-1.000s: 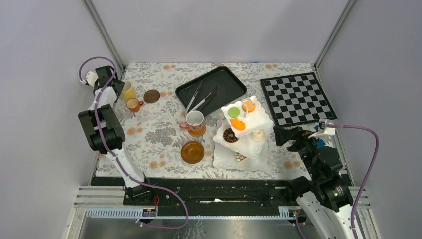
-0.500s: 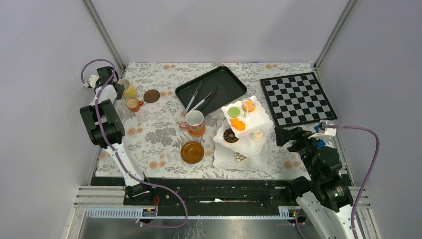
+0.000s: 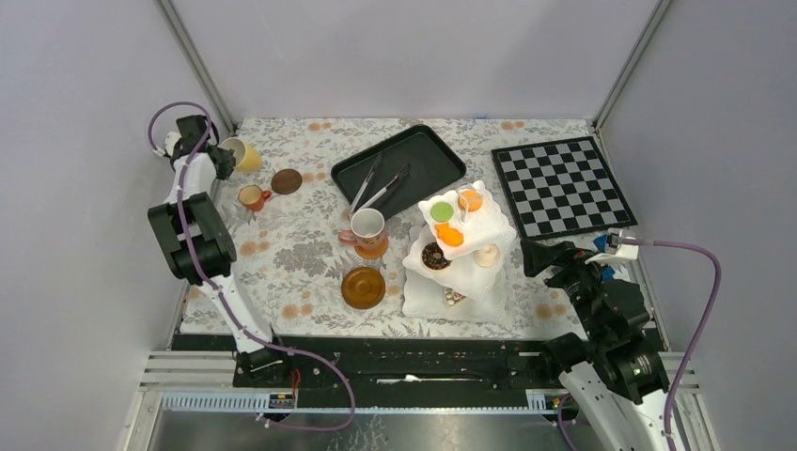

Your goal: Serve the afternoon tea

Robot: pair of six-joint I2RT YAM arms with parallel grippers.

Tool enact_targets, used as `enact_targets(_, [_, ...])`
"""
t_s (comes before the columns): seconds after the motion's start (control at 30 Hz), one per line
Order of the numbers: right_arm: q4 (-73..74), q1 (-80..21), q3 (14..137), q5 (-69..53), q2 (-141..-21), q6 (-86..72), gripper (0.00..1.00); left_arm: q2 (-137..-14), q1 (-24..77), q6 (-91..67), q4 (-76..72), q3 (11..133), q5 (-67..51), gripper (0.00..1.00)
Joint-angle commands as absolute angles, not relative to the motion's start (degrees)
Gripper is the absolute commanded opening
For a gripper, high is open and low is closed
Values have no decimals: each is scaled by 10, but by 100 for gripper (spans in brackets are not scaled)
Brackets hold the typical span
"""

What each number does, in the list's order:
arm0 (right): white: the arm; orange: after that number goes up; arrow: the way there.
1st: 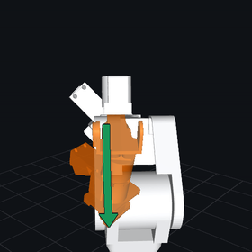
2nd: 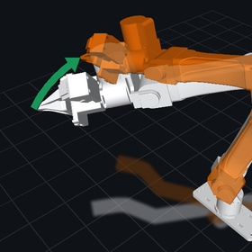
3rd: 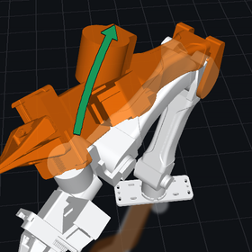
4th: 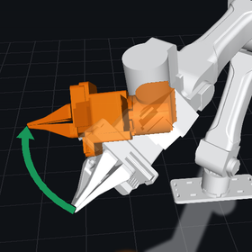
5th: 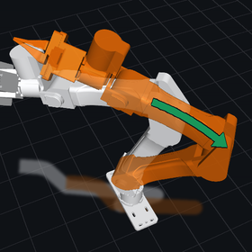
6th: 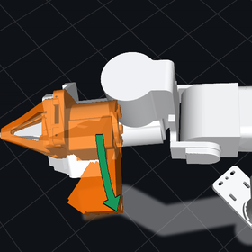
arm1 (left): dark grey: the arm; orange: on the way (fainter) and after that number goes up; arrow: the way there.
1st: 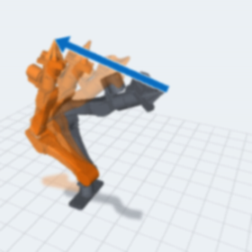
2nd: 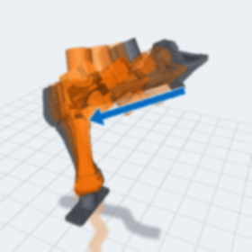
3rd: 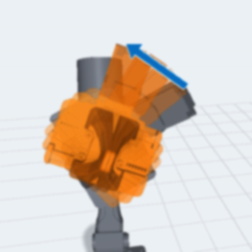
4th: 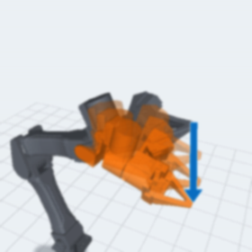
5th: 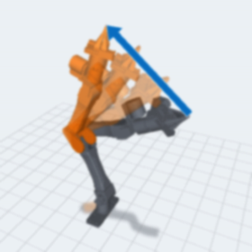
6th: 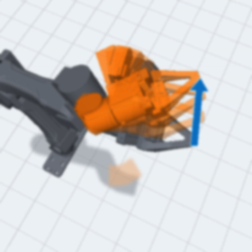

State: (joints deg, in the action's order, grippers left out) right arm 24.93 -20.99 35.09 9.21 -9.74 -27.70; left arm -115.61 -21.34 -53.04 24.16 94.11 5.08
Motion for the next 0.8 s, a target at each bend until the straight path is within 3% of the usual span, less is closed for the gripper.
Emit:
enact_targets(0.0, [236, -213, 368, 95, -86, -277, 98, -1018, -204, -598, 280, 941, 28, 0])
enact_targets(0.33, [226, -213, 374, 65, -97, -273, 98, -808, -163, -748, 646, 853, 53, 0])
enact_targets(0.57, [233, -213, 383, 45, -126, -272, 98, -651, -21, -918, 806, 749, 120, 0])
enact_targets(0.77, [242, -213, 379, 39, -126, -281, 98, -571, 148, -1077, 835, 629, 91, 0])
